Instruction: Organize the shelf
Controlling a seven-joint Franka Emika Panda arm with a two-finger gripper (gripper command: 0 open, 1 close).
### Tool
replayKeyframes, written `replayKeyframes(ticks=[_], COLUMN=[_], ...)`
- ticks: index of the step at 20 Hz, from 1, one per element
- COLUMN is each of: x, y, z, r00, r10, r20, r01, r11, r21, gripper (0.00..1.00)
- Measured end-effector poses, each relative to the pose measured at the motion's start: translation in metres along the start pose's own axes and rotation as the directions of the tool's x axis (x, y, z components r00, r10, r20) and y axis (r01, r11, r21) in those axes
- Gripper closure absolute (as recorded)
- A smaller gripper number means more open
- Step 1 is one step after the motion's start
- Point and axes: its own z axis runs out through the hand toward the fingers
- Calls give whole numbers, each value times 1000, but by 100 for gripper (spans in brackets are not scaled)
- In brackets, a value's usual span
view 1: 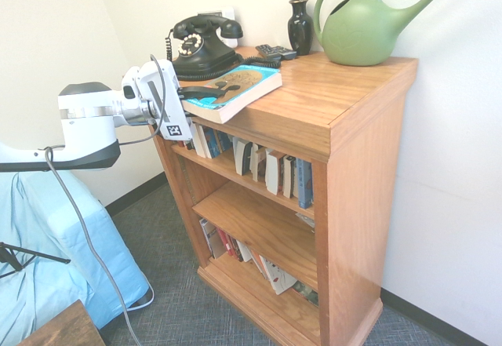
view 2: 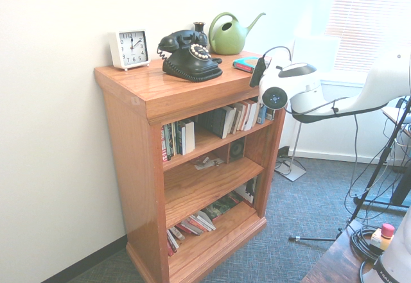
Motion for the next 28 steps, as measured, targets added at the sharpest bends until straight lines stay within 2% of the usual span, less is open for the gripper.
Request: replayKeyframes(ticks=[7,17,22,28], x=[6,14,3,-7], y=[3,50,88,130], z=[-5,-25,-32,-55], r00=[999,976,949,891], r10=[35,205,284,397], r20=[12,72,140,219], r01=[-35,-207,-286,-412], r11=[999,978,958,911], r21=[24,21,0,24], gripper=[100,100,100,100])
